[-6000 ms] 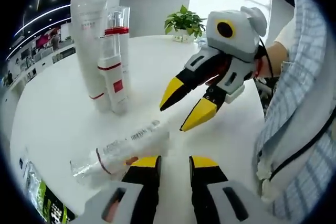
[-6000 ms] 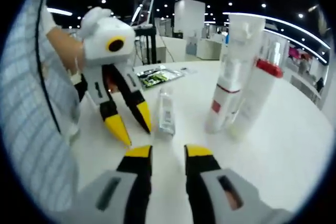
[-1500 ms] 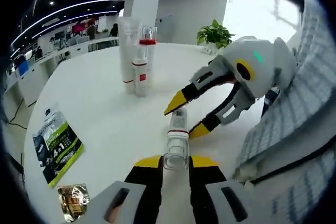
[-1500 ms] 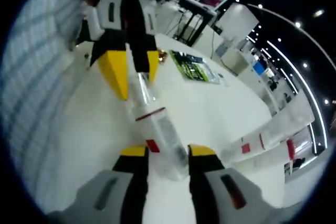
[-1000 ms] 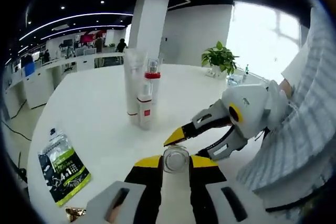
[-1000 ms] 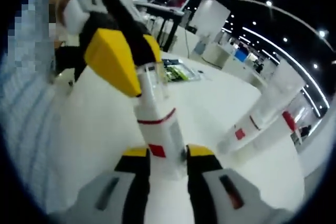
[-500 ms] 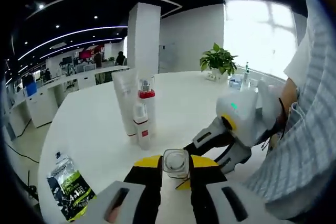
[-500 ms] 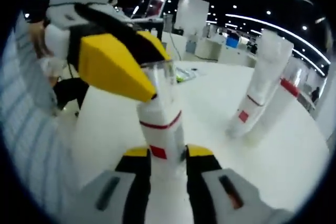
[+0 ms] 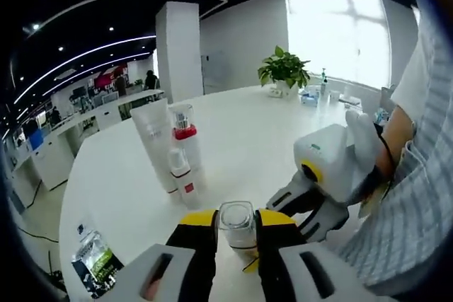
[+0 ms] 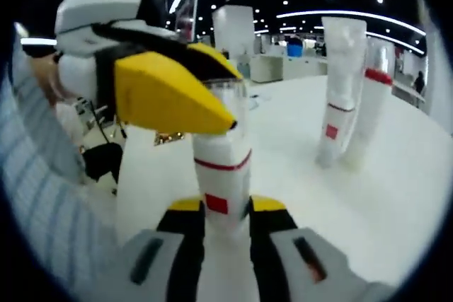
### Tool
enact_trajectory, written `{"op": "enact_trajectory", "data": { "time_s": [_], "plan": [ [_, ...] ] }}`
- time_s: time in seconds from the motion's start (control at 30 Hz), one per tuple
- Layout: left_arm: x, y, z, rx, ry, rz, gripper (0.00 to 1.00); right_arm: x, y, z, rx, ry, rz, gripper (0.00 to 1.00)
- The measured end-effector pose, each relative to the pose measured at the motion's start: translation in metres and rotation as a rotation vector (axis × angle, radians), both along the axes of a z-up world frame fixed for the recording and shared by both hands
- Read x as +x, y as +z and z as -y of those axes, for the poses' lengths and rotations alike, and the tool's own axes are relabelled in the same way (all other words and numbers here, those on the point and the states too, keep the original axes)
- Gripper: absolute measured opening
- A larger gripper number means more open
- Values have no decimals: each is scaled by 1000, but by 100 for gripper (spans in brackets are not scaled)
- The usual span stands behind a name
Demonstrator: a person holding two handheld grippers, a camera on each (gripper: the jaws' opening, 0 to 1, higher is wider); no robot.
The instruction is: Arrange the skincare products in the storage area until every visible bottle or jar stands upright without overlapping.
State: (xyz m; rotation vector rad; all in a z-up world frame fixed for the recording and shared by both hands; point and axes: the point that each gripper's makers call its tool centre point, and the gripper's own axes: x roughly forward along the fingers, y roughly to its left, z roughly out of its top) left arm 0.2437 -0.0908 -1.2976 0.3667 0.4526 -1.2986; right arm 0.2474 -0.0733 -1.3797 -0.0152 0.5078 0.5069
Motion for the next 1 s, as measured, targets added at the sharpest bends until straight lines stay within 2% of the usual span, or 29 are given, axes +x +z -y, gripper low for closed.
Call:
{"op": "enact_trajectory", "data": {
  "time_s": [0.13,0.4,0.47,0.73,0.83,0.93,1.0],
  "plan": [
    [2,-1,0,-13,-5,0,20,1,1,1,30,-35,13,22],
    [5,-8,-4,-35,27,-32,22,2,1,-3,32,-22,7,22],
    [5,-12,-5,-50,38,-59,22,2,1,-4,30,-20,9,22],
    [9,-12,-12,-52,20,-88,22,6,1,-9,18,-17,12,22],
    [12,2,-23,-107,20,-63,23,8,1,-8,28,-45,2,22],
    [16,14,-36,-177,29,-86,25,10,1,-6,46,-86,-6,22],
    [23,15,-45,-202,53,-85,25,11,1,-5,37,-104,1,22]
  ]
}}
